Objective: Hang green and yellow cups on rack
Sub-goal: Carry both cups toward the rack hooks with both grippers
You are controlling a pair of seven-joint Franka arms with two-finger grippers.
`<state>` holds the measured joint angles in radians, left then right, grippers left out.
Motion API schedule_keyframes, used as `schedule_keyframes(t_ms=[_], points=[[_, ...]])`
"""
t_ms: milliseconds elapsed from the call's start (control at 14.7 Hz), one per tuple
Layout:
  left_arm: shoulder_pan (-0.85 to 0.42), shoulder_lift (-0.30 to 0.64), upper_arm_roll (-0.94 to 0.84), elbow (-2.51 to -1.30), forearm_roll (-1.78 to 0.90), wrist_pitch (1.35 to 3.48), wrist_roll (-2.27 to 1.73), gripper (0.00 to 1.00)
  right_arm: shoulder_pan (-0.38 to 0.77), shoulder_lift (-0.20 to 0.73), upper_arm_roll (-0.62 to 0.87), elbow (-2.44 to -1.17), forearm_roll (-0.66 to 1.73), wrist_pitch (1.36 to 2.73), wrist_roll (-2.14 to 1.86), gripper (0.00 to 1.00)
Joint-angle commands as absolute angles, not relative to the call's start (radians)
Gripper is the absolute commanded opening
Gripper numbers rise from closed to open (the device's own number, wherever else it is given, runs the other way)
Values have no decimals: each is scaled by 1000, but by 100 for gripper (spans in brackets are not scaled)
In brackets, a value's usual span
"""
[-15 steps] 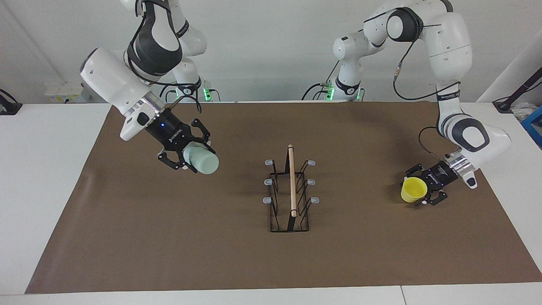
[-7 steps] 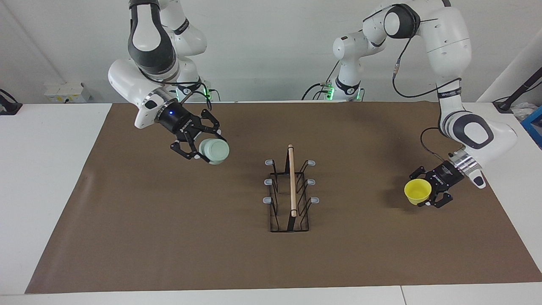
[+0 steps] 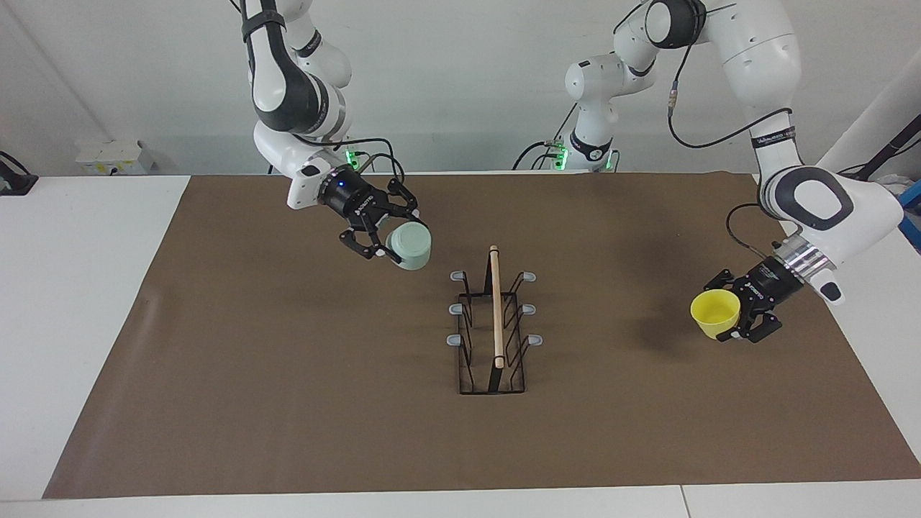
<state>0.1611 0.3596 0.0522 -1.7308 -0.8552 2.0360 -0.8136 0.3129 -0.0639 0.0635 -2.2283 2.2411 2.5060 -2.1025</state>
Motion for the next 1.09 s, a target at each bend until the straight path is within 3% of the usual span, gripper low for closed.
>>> schedule_keyframes(t_ms=[0,136,408,1020], points=[[78,264,68,-1753,-682,2036,-850,0,342,-26,63,-2230,2373,2467,-2207,0],[13,226,69,-1752,-605,2023,-885,0,394,6,63,-2230,2448,2450,-2262,0],[-96,163,66,-1750,-522,2019,-951,0,377,72,61,-2221,2479,2372,-2439,0],[-405,103,60,-1759,-136,2040,-962,0,394,103,61,-2204,2528,2384,-2523,0]])
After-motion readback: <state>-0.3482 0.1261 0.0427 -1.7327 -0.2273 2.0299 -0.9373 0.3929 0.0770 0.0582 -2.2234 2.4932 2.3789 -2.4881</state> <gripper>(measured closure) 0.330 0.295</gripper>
